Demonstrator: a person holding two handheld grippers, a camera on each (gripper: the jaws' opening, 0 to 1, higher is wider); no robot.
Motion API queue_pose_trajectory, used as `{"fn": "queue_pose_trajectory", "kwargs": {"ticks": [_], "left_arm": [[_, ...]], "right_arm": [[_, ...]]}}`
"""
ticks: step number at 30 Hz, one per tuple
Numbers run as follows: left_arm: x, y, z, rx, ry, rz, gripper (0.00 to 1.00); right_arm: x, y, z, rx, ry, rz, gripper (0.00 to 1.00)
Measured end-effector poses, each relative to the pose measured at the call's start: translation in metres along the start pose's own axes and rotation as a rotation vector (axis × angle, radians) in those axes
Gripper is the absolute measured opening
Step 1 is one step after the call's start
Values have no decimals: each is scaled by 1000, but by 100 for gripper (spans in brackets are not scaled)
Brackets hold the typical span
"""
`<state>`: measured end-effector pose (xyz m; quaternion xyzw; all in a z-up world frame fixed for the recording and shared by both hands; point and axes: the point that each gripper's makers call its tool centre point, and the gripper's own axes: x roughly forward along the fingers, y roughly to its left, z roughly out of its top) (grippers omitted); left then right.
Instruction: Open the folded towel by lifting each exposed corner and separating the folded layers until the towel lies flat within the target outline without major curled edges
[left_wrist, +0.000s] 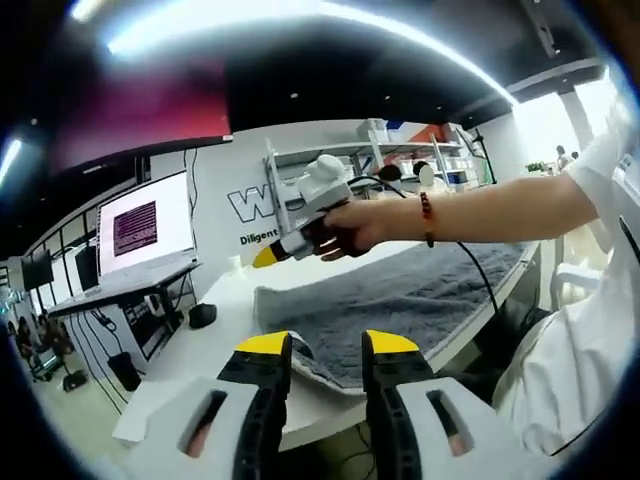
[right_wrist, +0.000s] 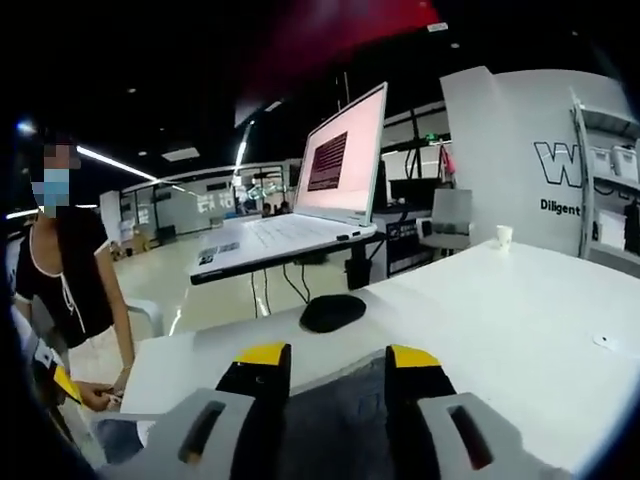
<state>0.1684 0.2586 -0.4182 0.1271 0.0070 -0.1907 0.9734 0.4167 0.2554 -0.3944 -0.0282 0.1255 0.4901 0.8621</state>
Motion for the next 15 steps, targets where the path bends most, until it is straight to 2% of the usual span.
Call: {"fn": "queue_pose_trajectory", "kwargs": {"ticks": [6, 7, 9, 15], "left_arm": [[6, -11, 15, -14, -54, -45, 33], [9, -17, 19, -12, -67, -67, 34], [11, -20, 22, -13, -72, -75, 35], [18, -34, 31, -14, -94, -129, 38]], "right_arm": [[-21, 12, 14, -90, -34, 5, 39], [-33, 18, 16, -111, -45, -1, 39], [-40, 22, 18, -128, -62, 3, 39], [-65, 30, 10, -139, -76, 4, 40]]}}
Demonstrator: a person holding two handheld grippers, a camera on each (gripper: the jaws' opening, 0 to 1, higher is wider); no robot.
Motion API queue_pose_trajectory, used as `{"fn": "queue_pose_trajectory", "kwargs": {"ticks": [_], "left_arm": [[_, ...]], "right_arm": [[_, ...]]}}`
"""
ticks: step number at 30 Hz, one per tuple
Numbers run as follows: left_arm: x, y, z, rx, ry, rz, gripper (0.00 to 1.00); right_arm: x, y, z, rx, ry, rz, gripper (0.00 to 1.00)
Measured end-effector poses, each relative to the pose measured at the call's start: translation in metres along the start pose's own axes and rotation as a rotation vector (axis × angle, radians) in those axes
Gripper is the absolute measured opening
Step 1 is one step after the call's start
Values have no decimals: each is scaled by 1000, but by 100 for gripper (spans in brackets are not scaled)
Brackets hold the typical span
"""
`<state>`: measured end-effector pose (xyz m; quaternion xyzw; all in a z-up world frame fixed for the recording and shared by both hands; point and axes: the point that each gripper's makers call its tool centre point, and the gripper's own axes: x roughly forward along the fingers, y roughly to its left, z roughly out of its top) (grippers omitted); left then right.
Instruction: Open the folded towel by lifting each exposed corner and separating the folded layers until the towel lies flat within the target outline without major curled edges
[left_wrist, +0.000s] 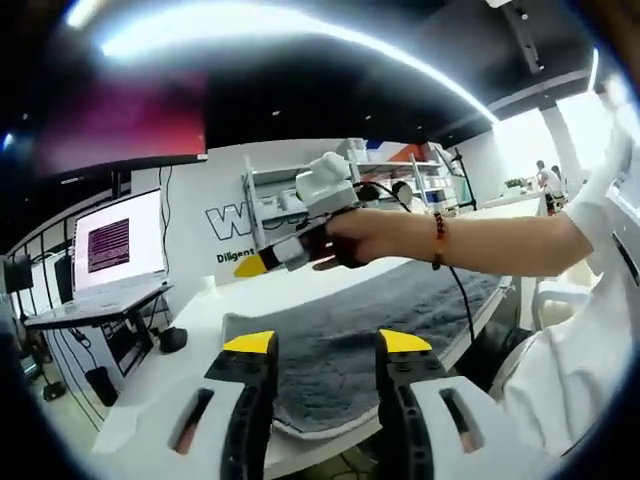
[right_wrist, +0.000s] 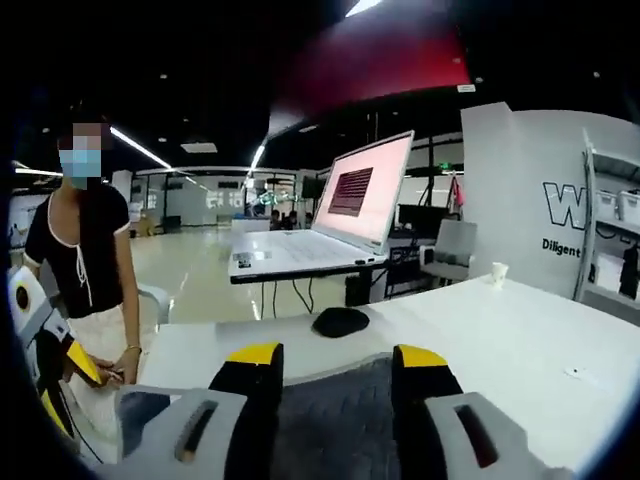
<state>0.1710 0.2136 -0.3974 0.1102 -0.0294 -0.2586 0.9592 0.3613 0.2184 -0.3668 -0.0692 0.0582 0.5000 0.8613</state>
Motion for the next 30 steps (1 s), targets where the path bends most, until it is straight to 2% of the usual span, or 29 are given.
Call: {"fn": "queue_pose_trajectory", "kwargs": {"ticks": [4, 10, 14, 21, 25, 30], "left_arm": [[4, -6, 6, -1, -14, -25, 38], [14, -21, 10, -10, -26, -81, 40], [19, -28, 12, -1, -23, -92, 42], [23, -43, 22, -9, -59, -142, 47], [30, -51, 26, -1, -58, -150, 51], [33, -60, 33, -4, -78, -186, 53]], "right_arm": [[-16, 5, -6, -25, 4, 3, 43], [-44, 10, -8, -69, -27, -6, 47], [-63, 18, -10, -66, -55, -4, 48], [-86, 28, -17, -79, -70, -10, 50], [-101, 35, -19, -101, -74, -10, 51], [-118, 35, -18, -124, -83, -30, 52]]}}
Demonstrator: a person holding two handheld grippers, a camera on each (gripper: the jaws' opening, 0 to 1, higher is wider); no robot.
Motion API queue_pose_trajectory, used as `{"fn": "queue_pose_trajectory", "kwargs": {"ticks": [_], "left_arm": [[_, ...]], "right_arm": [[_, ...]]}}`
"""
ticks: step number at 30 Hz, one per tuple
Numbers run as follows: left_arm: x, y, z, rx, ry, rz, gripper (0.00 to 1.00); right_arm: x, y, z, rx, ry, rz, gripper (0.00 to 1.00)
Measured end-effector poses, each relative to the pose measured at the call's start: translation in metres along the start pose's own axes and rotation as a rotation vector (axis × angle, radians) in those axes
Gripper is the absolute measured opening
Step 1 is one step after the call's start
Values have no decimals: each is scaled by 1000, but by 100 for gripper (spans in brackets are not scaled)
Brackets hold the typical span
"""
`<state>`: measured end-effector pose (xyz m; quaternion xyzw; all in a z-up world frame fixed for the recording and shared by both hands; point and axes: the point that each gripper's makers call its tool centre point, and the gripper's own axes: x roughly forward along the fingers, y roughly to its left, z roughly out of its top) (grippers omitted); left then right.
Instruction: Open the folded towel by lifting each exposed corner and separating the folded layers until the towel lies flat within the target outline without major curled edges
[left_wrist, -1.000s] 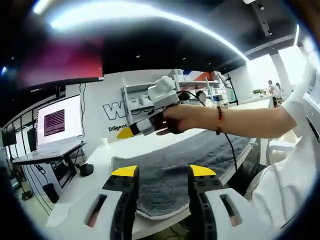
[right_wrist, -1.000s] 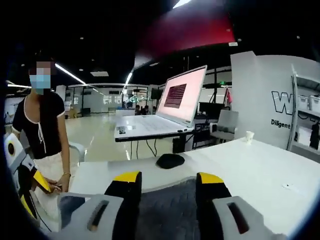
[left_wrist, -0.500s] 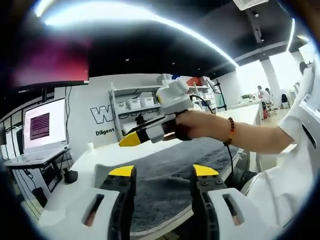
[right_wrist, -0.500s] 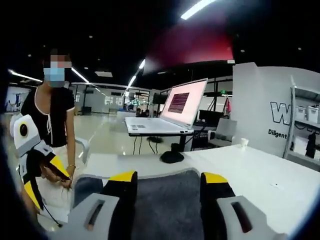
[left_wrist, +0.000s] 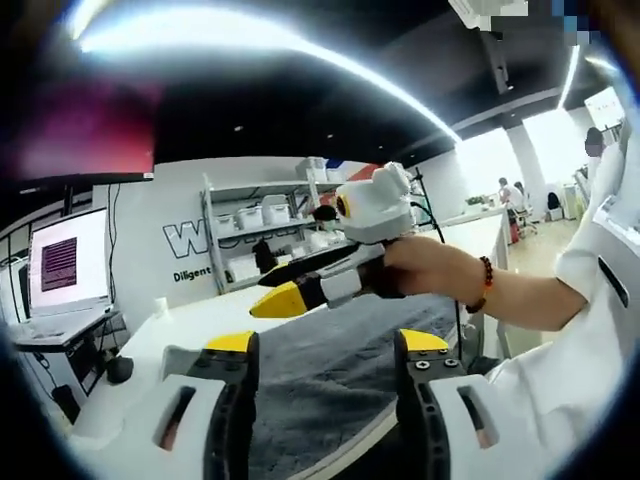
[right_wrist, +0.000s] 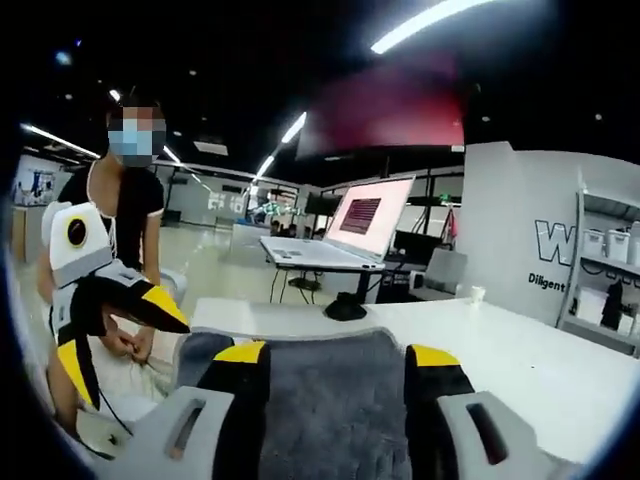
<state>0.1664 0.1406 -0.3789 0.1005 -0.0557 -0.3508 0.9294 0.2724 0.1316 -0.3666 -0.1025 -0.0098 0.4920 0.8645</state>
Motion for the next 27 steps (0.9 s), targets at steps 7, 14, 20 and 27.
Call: {"fn": "queue_pose_trajectory", "kwargs": {"ticks": [7, 14, 20, 27], "left_arm": [[8, -12, 3, -4, 4, -39, 57], [9, -16, 1, 6, 28, -52, 59], [8, -19, 5, 0, 19, -57, 61], [3, -14, -1, -17, 32, -38, 65]], "right_arm": [[-28, -5, 0, -1, -25, -23, 54], [-59, -6, 5, -25, -43, -35, 57], [-91, -9, 1, -32, -49, -61, 60], [-127, -11, -12, 18, -55, -77, 62]]}}
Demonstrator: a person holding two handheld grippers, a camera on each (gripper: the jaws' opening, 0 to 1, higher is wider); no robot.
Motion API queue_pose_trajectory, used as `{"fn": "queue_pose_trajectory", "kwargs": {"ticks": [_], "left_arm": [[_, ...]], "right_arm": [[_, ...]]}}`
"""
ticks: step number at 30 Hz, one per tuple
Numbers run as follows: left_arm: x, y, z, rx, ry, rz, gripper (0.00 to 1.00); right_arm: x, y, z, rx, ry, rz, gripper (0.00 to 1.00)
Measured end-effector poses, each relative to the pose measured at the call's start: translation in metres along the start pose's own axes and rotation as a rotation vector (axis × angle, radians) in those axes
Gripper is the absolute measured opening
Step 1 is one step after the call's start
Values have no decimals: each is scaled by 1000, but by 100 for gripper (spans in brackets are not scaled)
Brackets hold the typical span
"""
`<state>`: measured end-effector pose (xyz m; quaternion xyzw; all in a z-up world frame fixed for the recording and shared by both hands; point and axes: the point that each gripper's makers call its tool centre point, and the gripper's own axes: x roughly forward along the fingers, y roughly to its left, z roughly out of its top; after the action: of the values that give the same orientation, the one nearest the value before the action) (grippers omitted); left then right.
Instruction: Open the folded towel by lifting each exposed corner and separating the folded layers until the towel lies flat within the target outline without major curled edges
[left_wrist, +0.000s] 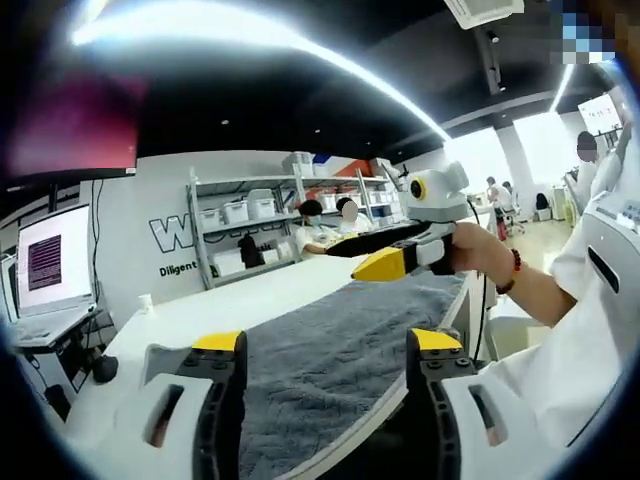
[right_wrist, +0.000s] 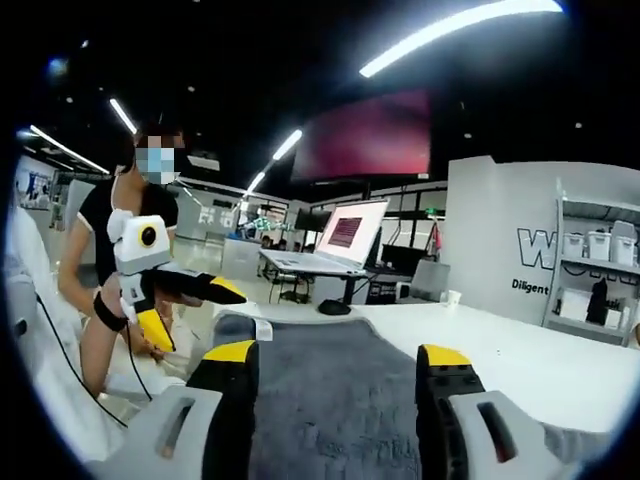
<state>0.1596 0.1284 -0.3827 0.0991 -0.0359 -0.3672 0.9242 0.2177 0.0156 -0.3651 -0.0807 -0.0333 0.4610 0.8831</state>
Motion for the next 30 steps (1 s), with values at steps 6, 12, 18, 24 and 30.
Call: {"fn": "queue_pose_trajectory", "kwargs": {"ticks": [6, 12, 18, 24, 30], "left_arm": [[-6, 1, 0, -17, -13, -2, 68], [-7, 2, -1, -14, -9, 3, 69], [-5, -2, -3, -1, 0, -11, 69], [-3, -7, -6, 17, 20, -14, 70], [-2, -9, -4, 20, 13, -23, 70]], "right_arm": [[-31, -9, -12, -26, 22, -49, 68], [-57, -15, -19, -25, 32, -72, 72], [-85, -24, -25, -30, 38, -128, 73], [-89, -24, -31, -25, 48, -134, 73], [-90, -24, -40, -14, 59, -135, 72]]}}
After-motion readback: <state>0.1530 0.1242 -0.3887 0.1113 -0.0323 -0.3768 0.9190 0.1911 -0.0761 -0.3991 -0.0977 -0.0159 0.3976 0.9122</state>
